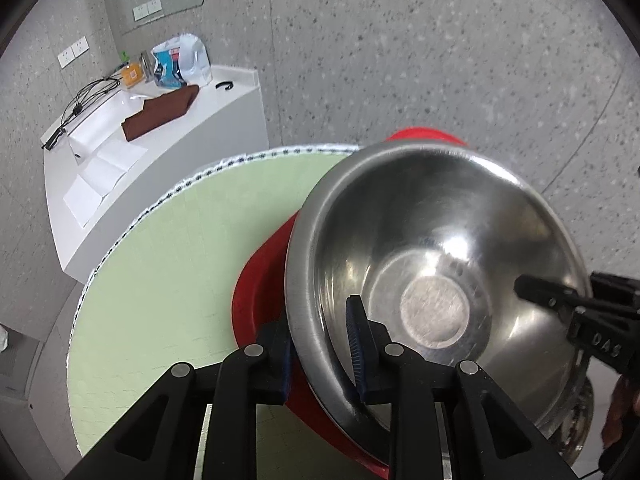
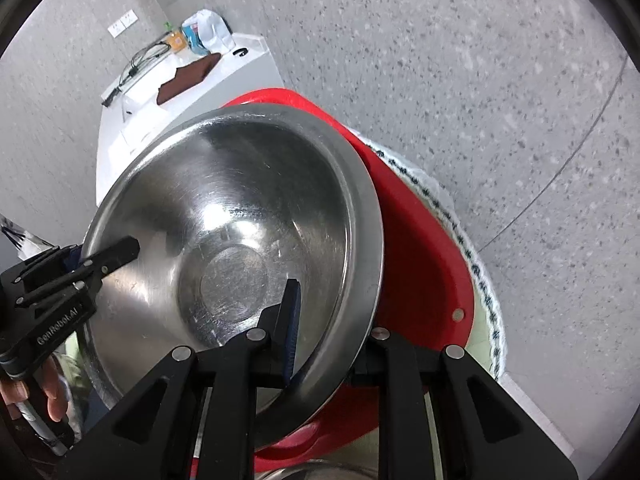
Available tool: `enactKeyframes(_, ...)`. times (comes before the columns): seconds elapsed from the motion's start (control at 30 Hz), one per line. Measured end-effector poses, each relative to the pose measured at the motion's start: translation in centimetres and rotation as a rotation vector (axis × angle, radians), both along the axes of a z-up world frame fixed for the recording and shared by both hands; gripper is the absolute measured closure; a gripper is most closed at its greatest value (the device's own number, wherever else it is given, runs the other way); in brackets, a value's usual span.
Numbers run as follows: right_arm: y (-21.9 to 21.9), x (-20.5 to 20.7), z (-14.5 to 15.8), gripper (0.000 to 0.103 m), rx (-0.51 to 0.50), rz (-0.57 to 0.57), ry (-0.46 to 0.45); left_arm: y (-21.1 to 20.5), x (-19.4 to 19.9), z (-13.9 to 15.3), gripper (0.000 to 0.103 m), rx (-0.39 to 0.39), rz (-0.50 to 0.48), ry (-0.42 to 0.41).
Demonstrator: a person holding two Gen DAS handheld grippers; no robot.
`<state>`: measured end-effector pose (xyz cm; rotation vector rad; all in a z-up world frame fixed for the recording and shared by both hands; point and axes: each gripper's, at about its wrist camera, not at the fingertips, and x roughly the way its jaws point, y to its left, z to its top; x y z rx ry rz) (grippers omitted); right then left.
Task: Organize plates and bowls
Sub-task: 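Lift the steel bowl with both grippers, lower it into the red basin, open, then move both grippers to the light blue plate and grasp its edge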
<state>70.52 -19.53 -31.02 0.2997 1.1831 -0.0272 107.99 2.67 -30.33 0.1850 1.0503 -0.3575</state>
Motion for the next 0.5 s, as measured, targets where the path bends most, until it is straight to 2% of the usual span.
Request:
enactKeyframes(0.2, 1.0, 0.0, -0.2, 0.072, -0.076, 0.018, 0.005, -0.2, -0.9, -0.2, 0.076, -0.004, -0.012, 0.002)
enactKeyframes(0.27, 1.0, -0.1, -0.2, 0.061, -0.060, 0.017, 0.006, 0.6, -1.8, 0.5, 0.066, -0.022, -0.016, 0.001)
enactKeyframes(0.33, 1.1, -0.3, 0.0, 0.051, -0.038, 0.017, 0.004, 1.0, -2.5, 1.2, 0.040, -0.044, -0.017, -0.020)
enactKeyframes(0.43, 1.1, -0.7, 0.5, 0.042, -0.033, 0.011, -0.009, 1.1, -3.5, 2.2, 0.034, -0.062, -0.023, -0.060)
enactKeyframes(0.5, 0.9, -1.0, 0.7, 0.041, -0.008, 0.001, -0.009, 1.3, -4.0, 2.6, 0.034, -0.076, -0.019, -0.061)
